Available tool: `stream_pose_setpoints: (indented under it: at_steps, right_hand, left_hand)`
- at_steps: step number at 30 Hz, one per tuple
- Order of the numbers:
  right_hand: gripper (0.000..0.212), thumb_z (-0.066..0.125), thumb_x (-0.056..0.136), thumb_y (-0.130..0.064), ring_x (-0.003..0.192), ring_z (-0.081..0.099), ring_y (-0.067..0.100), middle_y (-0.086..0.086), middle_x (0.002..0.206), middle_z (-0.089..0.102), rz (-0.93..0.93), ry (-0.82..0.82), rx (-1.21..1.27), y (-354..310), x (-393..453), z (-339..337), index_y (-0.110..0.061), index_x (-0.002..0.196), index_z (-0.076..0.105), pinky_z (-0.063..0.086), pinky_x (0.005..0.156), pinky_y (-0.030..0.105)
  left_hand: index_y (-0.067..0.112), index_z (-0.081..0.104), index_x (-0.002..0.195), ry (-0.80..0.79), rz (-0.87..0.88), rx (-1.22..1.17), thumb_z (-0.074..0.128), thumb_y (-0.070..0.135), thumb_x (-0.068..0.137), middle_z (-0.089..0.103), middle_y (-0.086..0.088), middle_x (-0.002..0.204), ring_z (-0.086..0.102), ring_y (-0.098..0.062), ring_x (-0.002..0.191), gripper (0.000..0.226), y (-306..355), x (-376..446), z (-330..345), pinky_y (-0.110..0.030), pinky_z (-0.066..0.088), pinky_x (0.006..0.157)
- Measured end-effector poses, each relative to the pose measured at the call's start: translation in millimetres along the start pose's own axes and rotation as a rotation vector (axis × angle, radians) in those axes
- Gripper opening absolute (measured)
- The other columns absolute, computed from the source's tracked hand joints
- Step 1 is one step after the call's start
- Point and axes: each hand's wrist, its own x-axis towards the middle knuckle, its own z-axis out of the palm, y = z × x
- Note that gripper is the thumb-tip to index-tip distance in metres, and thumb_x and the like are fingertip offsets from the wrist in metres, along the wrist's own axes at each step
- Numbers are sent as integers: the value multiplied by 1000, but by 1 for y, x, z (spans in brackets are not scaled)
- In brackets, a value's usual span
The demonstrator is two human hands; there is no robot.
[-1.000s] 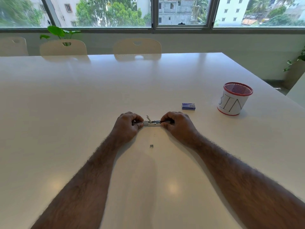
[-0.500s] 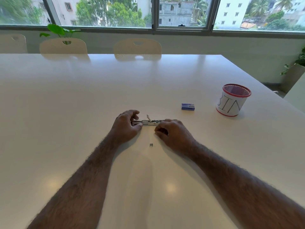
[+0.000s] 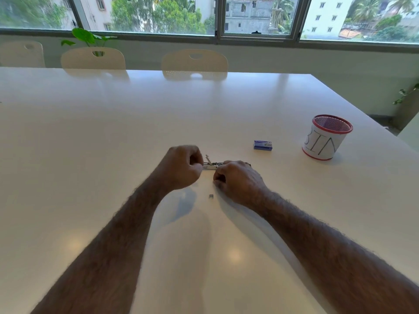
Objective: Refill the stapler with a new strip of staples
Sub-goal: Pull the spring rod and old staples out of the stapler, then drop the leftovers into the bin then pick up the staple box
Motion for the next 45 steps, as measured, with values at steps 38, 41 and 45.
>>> stream_pose_setpoints:
  at_steps: [38,41,45]
  right_hand:
    - [8,65,89,-17,72,59,13,-3,77,66,445,826,349,109,-2,-106,-12,91,71,48,76,28]
    - [8,66,85,-18,79,61,13,-1,83,69,548,858,349,140,-3,-133,-15,90,72,44,75,22]
    - [10,66,86,-19,87,67,22,5,89,74,528,747,192,175,-2,-152,-12,88,74,49,82,29]
  left_hand:
    - [19,70,75,-9,88,-253,73,20,78,69,4,70,61,-7,58,3,88,52,72,-3,39,54]
    - [19,72,81,33,151,-294,73,21,79,69,7,75,60,-5,62,3,119,84,87,-5,38,58]
    - [9,74,94,54,287,-259,73,18,81,75,-2,91,61,-9,73,16,161,120,109,-14,44,69]
